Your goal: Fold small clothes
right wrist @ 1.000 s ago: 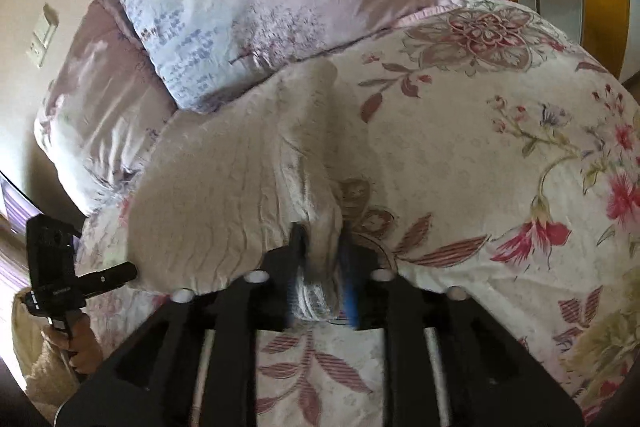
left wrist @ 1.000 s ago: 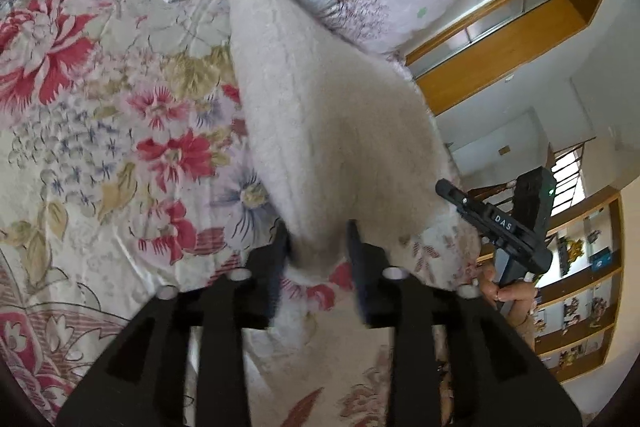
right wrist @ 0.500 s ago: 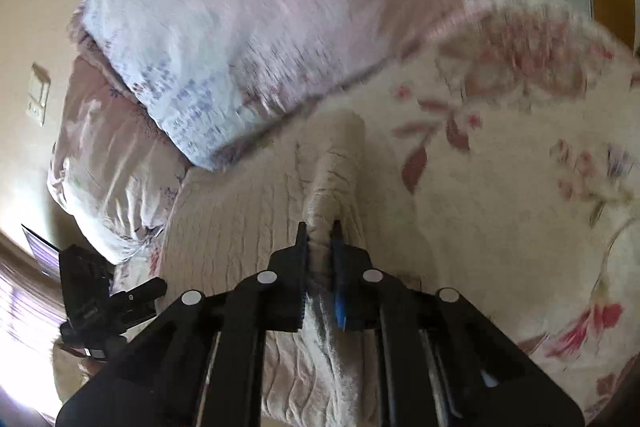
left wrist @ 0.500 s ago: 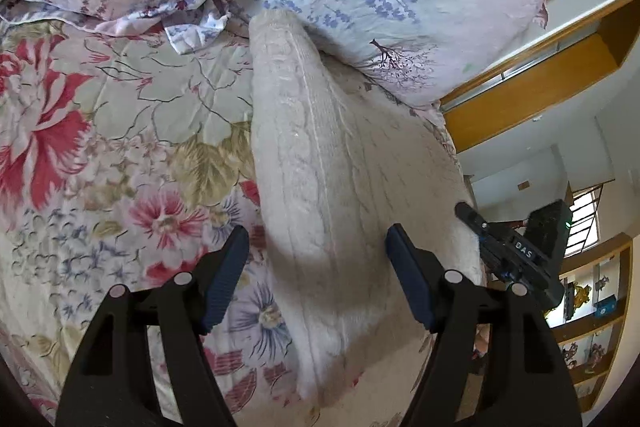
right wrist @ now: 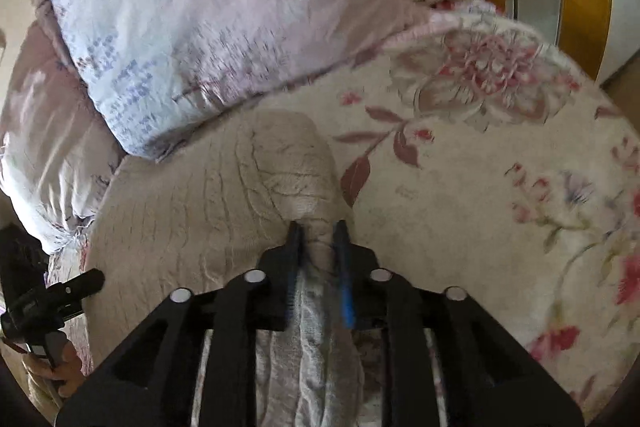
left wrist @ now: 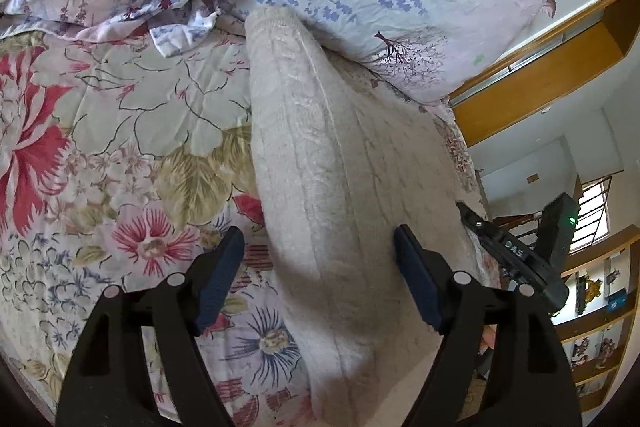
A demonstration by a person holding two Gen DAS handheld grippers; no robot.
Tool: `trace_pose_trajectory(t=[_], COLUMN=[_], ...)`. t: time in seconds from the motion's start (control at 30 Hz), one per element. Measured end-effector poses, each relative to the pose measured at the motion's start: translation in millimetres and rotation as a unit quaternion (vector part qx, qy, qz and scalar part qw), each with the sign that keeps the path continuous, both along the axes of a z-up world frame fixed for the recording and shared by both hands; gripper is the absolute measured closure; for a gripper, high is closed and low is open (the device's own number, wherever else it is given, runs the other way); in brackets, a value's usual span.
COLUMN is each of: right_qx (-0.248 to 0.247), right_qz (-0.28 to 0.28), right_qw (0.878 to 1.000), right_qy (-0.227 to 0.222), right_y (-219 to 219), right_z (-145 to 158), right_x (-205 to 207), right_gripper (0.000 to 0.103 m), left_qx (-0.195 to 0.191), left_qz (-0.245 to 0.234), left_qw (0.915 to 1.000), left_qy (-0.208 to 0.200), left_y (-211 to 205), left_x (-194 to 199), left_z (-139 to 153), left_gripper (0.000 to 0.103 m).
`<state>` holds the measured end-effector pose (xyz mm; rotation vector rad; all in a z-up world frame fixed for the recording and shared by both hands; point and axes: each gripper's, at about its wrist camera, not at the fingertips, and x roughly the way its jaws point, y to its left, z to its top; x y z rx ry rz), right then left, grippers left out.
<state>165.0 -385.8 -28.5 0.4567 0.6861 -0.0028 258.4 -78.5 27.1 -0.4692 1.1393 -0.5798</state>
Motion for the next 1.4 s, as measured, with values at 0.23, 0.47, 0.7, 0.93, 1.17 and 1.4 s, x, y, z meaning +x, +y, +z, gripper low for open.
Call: trace_pose_trajectory(t=[0.23, 0.47, 0.7, 0.93, 1.17, 1.4], right_qx=[-0.014, -0.059, -0.063, -0.040, 0.096, 0.186], right_qz=[0.049, 0.071, 0.071, 0.073, 0.055, 0.077], right_qw=[0.996, 0.996, 0.995, 0.997, 0.994, 0.977], right_qy=[-0.069, -0.003, -0.012, -0.007, 0.000, 0.065], right_y=[24.2, 46.1, 46.0, 40.4, -14.0, -30.8], right_z=[31.7, 2.0, -1.3, 4.9, 15.3, -16.8], right_x=[-23.0, -0.6, -2.0, -8.0, -0.1, 35.5], right_gripper=[0.069, 0.058, 0.058, 0.057, 0.025, 0.024], left_qx=[0.012, 0.055, 0.084, 0.088, 0.020, -0.060], left_qz=[-0.001, -0.005, -0.003, -0.005, -0.011, -0.011], left_qw=[0.9998, 0.9976, 0.9944, 0.9939, 0.9995, 0.9981], left_qy=[-0.015, -0.043, -0.065, -0.066, -0.023, 0.009], left_y=[2.6, -6.8, -15.2, -14.5, 0.5, 13.1], left_x=[-4.2, -10.0, -11.0, -9.8, -4.9, 2.9], left_z=[-1.4, -1.5, -3.8, -3.8, -9.5, -20.2], left_gripper=[0.026, 0.020, 0.018, 0.017, 0.019, 0.022])
